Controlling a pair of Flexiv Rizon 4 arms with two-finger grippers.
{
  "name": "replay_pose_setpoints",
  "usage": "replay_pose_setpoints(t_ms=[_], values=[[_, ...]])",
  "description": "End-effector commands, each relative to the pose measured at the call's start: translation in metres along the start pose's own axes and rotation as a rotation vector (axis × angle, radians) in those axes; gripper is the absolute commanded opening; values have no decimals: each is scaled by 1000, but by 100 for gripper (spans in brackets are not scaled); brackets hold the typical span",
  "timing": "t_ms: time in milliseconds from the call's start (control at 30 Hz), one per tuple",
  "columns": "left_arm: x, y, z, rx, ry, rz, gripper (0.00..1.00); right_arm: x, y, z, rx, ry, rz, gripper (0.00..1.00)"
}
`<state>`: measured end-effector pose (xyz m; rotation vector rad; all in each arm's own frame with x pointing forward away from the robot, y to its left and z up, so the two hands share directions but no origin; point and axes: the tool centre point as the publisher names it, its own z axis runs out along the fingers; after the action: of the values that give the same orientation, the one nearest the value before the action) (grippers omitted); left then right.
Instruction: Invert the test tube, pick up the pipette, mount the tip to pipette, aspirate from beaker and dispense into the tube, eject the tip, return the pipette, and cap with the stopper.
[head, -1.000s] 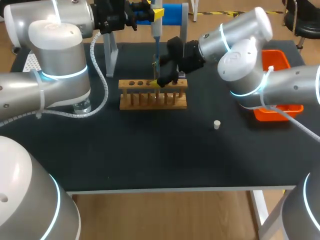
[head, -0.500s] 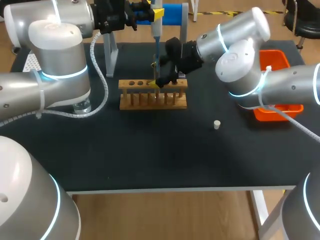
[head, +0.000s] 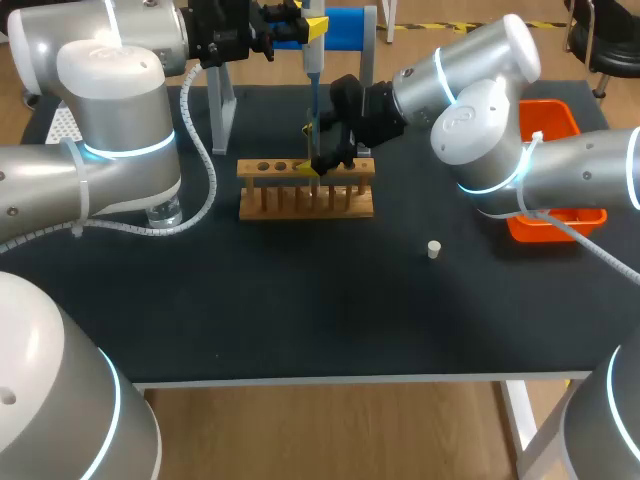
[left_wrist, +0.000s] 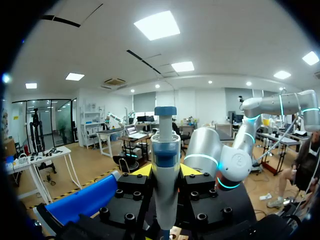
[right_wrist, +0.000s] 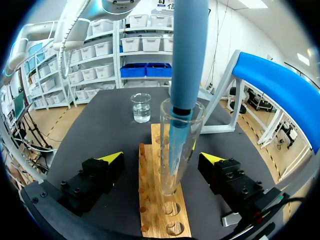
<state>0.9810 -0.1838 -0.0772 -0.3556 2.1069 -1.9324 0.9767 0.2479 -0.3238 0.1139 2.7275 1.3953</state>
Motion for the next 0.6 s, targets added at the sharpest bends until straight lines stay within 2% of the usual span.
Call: replay_pose_setpoints(t_ms=[33,600], values=[[1,0,0,0,-2,0,0,-1,1,0,3,1,0,100],[5,-7,1,-8,-3,11,0,-1,1,0,3,1,0,100]])
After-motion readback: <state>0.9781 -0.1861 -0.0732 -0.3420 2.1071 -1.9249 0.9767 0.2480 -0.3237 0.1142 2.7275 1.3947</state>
